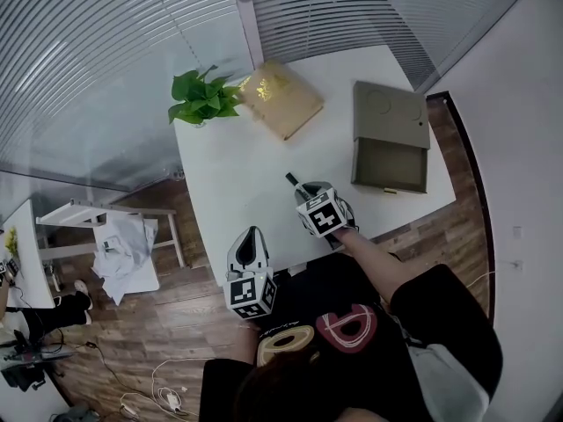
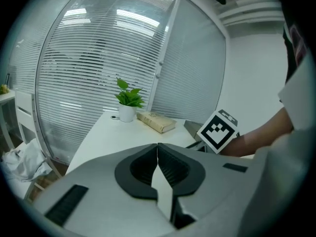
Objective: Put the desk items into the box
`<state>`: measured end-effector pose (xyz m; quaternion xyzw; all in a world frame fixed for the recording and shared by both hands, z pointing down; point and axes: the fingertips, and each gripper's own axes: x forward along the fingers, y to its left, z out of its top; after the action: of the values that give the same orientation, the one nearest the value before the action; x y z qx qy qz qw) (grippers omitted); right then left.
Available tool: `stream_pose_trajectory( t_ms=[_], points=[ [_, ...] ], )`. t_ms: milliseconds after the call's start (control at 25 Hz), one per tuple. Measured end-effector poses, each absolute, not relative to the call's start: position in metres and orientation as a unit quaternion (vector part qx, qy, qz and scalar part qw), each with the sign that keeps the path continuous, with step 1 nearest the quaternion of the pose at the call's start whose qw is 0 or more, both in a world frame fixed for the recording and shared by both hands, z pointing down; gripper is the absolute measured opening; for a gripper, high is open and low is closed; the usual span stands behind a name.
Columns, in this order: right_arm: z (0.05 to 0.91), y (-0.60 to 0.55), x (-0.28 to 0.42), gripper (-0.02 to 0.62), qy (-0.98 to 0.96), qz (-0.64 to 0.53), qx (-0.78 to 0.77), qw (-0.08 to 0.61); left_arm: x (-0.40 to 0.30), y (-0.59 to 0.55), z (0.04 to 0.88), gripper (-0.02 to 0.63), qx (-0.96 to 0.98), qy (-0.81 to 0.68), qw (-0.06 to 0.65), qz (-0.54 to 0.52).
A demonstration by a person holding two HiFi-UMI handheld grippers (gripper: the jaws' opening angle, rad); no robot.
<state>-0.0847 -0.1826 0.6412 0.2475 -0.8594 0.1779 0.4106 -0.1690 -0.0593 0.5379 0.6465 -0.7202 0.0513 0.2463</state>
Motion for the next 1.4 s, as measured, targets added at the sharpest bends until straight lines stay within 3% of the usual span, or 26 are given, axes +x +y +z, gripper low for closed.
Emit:
stream_pose_trajectory(
  t_ms=[400,880,1400],
  points=[
    [0.641,-0.185,-0.088,0.072,-0.863,0.173,0.245,0.407,-0.178,-0.062,0.540,0.017,0.640,-0.724,0.256,0.038],
    [0.603,-0.188,-0.096,0.071,-0.886,0.158,0.252,0.357,-0.172,-0.073,0.539,0.017,0.659,-0.706,0.255,0.039],
    [0.563,-0.211,-0.051,0.071,-0.875,0.162,0.311,0.335,-0.148,-0.093,0.537,0.017,0.695,-0.673,0.251,0.033]
  ],
)
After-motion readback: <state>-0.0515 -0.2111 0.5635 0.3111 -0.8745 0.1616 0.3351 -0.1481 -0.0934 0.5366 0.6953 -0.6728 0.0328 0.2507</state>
